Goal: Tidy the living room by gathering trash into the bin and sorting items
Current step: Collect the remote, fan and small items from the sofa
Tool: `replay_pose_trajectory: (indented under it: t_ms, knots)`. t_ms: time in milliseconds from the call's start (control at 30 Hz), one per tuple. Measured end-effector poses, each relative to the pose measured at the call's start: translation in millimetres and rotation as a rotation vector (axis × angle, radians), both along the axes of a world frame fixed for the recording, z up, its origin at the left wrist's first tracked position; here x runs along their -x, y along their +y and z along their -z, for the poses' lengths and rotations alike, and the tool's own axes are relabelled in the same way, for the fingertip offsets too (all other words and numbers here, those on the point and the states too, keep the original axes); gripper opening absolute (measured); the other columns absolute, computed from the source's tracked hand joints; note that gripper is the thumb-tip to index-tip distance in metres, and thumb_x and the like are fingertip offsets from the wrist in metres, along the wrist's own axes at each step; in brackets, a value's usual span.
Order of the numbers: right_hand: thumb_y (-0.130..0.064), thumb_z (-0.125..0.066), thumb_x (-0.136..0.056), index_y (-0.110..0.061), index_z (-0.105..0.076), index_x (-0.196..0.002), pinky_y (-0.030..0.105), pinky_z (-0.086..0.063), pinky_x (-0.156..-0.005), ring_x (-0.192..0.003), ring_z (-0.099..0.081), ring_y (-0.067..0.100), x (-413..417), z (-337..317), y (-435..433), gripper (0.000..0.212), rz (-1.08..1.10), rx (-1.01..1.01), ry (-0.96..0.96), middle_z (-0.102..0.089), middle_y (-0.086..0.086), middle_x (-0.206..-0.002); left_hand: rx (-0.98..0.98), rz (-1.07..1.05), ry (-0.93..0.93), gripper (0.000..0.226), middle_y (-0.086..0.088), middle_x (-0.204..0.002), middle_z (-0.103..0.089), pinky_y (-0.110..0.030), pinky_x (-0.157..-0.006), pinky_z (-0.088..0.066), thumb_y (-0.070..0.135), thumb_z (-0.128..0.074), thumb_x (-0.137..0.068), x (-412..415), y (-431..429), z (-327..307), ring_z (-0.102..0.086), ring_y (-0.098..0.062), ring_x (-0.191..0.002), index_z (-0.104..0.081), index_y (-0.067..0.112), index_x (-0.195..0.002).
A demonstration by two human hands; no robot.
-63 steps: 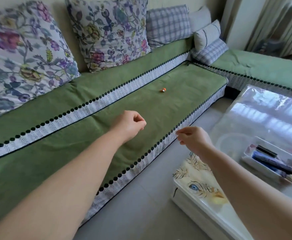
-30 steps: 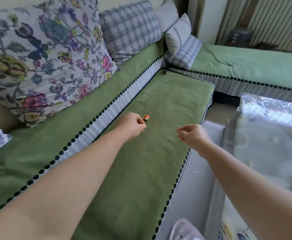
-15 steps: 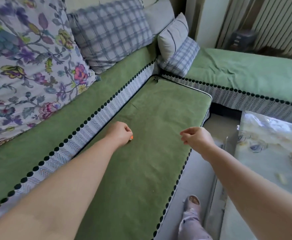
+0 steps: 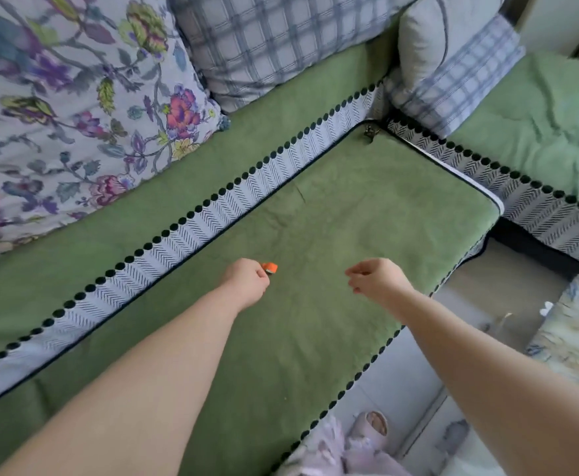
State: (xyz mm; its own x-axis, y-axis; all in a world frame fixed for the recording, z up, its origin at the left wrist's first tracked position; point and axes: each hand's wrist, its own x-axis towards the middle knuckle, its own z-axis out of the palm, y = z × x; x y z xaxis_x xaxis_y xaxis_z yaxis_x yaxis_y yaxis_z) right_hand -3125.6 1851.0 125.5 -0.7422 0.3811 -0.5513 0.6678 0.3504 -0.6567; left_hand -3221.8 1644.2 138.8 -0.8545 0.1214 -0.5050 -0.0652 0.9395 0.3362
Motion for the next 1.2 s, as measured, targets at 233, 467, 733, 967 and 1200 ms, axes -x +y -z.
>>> replay_pose_trajectory:
  t_ms: [233, 467, 733, 967, 1200]
  knots:
    - [-0.012, -0.06, -0.083, -0.02, -0.073, -0.095, 0.029, -0.053, -0.078, -0.081, -0.067, 0.019, 63.2, 11.8, 8.3, 0.019, -0.093, -0.042, -0.017, -0.069, 0.003, -0.078, 0.024, -0.121, -0.033, 0.017, -0.008, -0.111, -0.07, -0.029, -0.089, -0.049, 0.017, -0.061, -0.088, 49.7, -8.1, 18.8, -0.064, -0.027, -0.106, -0.072, 0.014, -0.101]
    - [-0.012, -0.059, -0.083, -0.023, -0.072, -0.092, 0.029, -0.052, -0.079, -0.089, -0.068, 0.022, 139.5, 53.4, 43.2, 0.019, -0.239, -0.036, -0.093, -0.069, 0.003, -0.083, 0.076, -0.269, -0.102, 0.025, -0.008, -0.117, -0.068, -0.03, -0.096, -0.047, 0.022, -0.064, -0.089, 95.4, 7.9, 63.5, -0.062, -0.026, -0.112, -0.067, 0.014, -0.113]
    - [-0.014, -0.055, -0.086, -0.024, -0.072, -0.099, 0.027, -0.051, -0.076, -0.09, -0.066, 0.022, 229.3, 156.5, 87.6, 0.023, -0.521, -0.096, -0.239, -0.064, -0.002, -0.085, 0.145, -0.491, -0.169, 0.026, -0.012, -0.122, -0.063, -0.036, -0.099, -0.046, 0.025, -0.064, -0.089, 146.3, 49.7, 167.3, -0.058, -0.031, -0.114, -0.063, 0.013, -0.113]
    - [-0.015, -0.05, -0.091, -0.025, -0.069, -0.109, 0.03, -0.053, -0.085, -0.1, -0.065, 0.021, 261.7, 256.6, 88.8, 0.028, -0.692, -0.139, -0.338, -0.069, 0.001, -0.112, 0.202, -0.437, -0.186, 0.022, -0.012, -0.117, -0.066, -0.032, -0.088, -0.048, 0.023, -0.06, -0.09, 178.6, 72.6, 262.3, -0.062, -0.031, -0.108, -0.065, 0.013, -0.108]
    - [-0.019, -0.05, -0.094, -0.025, -0.044, -0.138, 0.038, -0.052, -0.09, -0.112, -0.057, 0.025, 254.6, 325.8, 89.8, 0.045, -0.845, -0.269, -0.414, -0.052, 0.004, -0.133, 0.277, -0.386, -0.143, 0.041, -0.01, -0.132, -0.056, -0.034, -0.095, -0.044, 0.018, -0.053, -0.093, 188.0, 70.6, 341.6, -0.053, -0.031, -0.122, -0.048, 0.023, -0.133]
